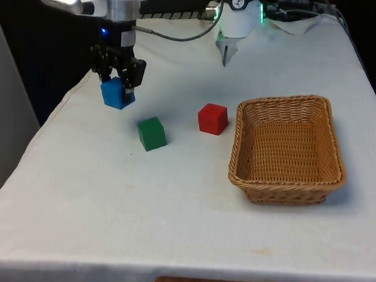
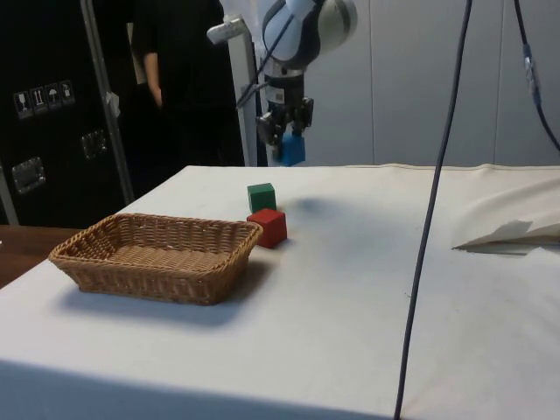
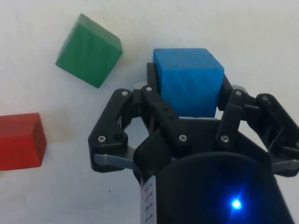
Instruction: Pick up the blue cube and place it into the basket.
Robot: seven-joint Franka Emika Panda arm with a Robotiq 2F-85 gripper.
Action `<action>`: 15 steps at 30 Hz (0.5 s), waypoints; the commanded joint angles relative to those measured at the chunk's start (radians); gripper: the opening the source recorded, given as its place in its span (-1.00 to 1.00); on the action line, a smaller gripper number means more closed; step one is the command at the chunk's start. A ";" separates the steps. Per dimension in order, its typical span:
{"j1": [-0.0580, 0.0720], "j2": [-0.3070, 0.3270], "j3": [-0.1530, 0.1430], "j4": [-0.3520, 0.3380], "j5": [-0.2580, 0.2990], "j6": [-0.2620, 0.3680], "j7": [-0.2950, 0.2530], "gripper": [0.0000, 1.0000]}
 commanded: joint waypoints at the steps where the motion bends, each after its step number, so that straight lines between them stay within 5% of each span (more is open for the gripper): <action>1: 0.004 -0.010 0.003 0.005 0.002 -0.015 0.005 -0.92; 15: 0.006 -0.053 0.035 0.034 0.009 -0.062 0.022 -0.92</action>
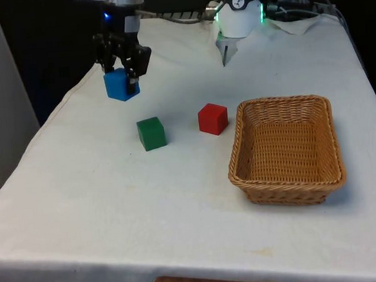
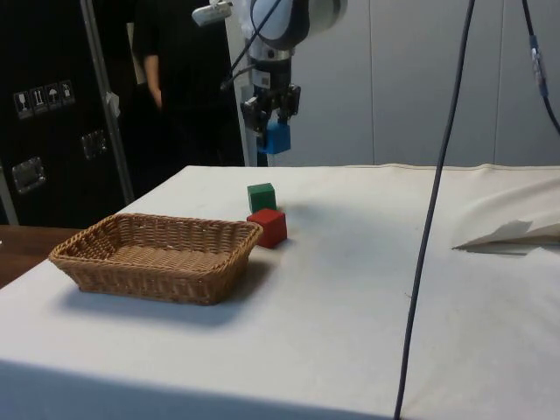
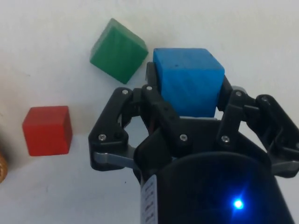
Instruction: Pick up the blue cube and place it into the basket.
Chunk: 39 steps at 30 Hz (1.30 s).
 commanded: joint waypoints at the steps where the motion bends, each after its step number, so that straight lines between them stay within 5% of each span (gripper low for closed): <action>1: 0.001 -0.008 0.007 0.003 0.008 -0.013 0.002 -0.92; 21: 0.013 -0.013 0.072 0.048 -0.004 -0.040 0.075 -0.92; 22: 0.006 -0.010 0.074 0.046 0.000 -0.031 0.063 -0.92; 35: 0.028 -0.018 0.117 0.082 -0.016 -0.058 0.129 -0.92; 39: 0.022 -0.015 0.131 0.091 -0.008 -0.054 0.127 -0.92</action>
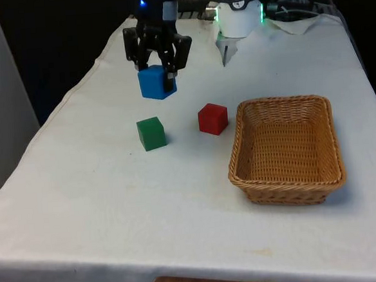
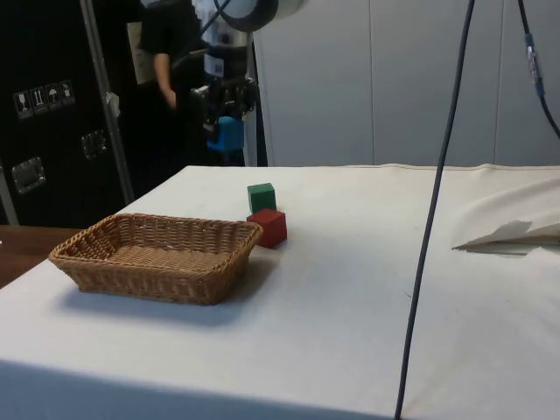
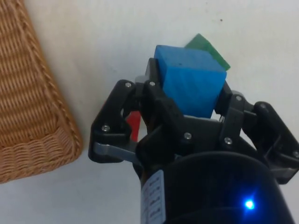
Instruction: Pick up the blue cube and place it into the basket.
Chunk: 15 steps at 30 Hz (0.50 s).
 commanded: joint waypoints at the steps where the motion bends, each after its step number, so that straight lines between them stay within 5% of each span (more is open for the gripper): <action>1: 0.008 -0.002 -0.004 0.005 -0.009 -0.009 0.016 -0.92; 8: 0.018 -0.007 0.019 0.021 -0.014 -0.016 0.050 -0.92; 9: 0.010 -0.003 0.027 0.020 -0.003 -0.005 0.036 -0.92; 10: 0.021 -0.009 0.025 0.024 -0.015 -0.019 0.059 -0.92; 15: 0.025 -0.010 0.042 0.034 -0.018 -0.026 0.079 -0.92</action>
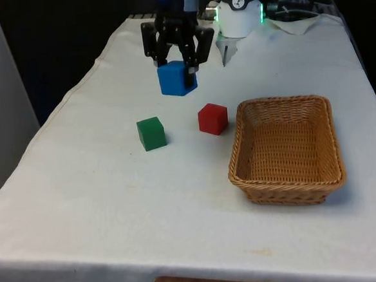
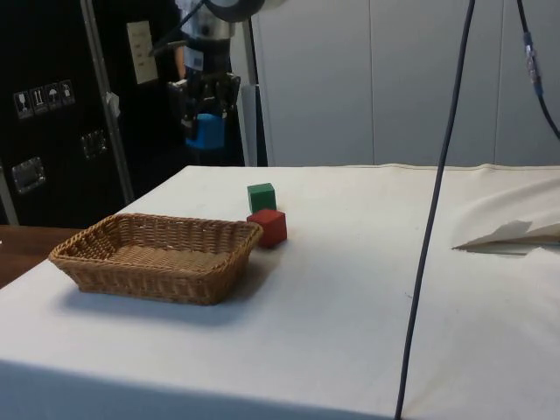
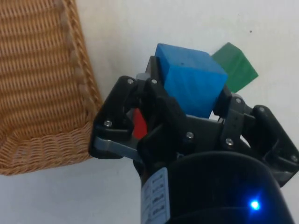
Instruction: Pick up the blue cube and place it into the basket.
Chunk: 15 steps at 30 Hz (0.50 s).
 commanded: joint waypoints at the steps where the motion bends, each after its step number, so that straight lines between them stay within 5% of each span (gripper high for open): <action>1: 0.009 -0.001 -0.006 0.003 -0.012 -0.008 0.018 -0.92; 2: 0.011 -0.001 0.000 0.006 -0.013 -0.009 0.026 -0.92; 3: 0.000 0.000 0.003 0.000 0.000 0.000 0.004 -0.92; 4: 0.011 -0.001 0.000 0.006 -0.013 -0.009 0.026 -0.92; 11: 0.015 0.004 0.034 0.020 -0.017 -0.011 0.066 -0.92; 12: 0.005 -0.001 0.042 0.012 -0.004 -0.002 0.048 -0.92; 13: 0.016 0.005 0.038 0.021 -0.018 -0.011 0.072 -0.92; 15: 0.016 0.006 0.047 0.022 -0.025 -0.012 0.084 -0.92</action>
